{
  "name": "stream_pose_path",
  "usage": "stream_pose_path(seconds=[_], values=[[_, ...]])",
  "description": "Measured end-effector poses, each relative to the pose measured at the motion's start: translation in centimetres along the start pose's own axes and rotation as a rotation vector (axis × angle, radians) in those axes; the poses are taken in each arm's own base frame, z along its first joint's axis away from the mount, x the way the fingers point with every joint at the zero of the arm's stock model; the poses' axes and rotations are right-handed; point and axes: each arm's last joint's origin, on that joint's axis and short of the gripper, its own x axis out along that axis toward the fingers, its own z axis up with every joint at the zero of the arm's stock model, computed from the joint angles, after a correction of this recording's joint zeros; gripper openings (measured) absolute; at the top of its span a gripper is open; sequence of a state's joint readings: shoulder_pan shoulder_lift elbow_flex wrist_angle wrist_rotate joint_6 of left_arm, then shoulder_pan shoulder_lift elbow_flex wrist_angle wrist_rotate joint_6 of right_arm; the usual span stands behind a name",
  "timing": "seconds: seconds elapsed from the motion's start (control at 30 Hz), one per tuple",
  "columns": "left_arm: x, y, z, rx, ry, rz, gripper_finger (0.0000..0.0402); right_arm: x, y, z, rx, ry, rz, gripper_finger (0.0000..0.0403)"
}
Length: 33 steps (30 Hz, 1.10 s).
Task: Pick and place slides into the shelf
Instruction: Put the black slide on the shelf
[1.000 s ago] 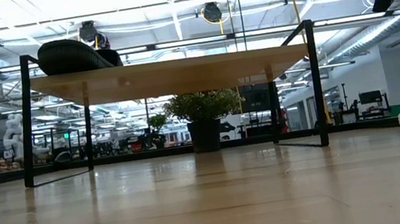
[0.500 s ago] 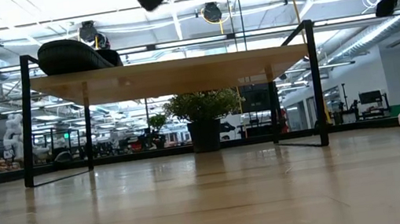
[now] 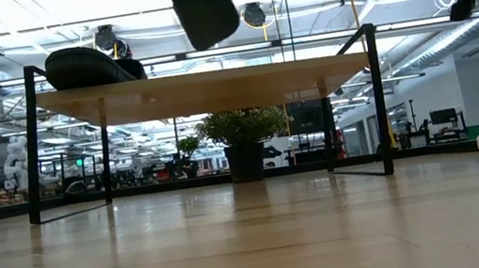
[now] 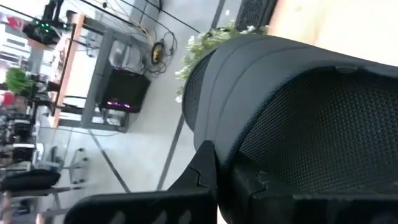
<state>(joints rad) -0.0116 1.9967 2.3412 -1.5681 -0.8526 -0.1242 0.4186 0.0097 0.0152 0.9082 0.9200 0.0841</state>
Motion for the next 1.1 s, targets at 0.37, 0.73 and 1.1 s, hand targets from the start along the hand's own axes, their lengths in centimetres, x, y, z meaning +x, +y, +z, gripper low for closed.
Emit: stream_pose_path(seconds=[0.37,0.73,1.1], values=[[0.0,-4.6,-2.9,0.04,0.05,0.059,0.0,0.0,0.0,0.0,-0.066,0.002,-0.001,0.0],[1.7,-6.7,-5.2,0.011,0.142,0.055,0.0,0.0,-0.1,0.0,-0.071,-0.001,-0.025,0.0],[1.7,-8.1,-6.0,0.049,0.148,0.066,0.0,0.0,-0.1,0.0,-0.071,-0.001,-0.022,0.0]])
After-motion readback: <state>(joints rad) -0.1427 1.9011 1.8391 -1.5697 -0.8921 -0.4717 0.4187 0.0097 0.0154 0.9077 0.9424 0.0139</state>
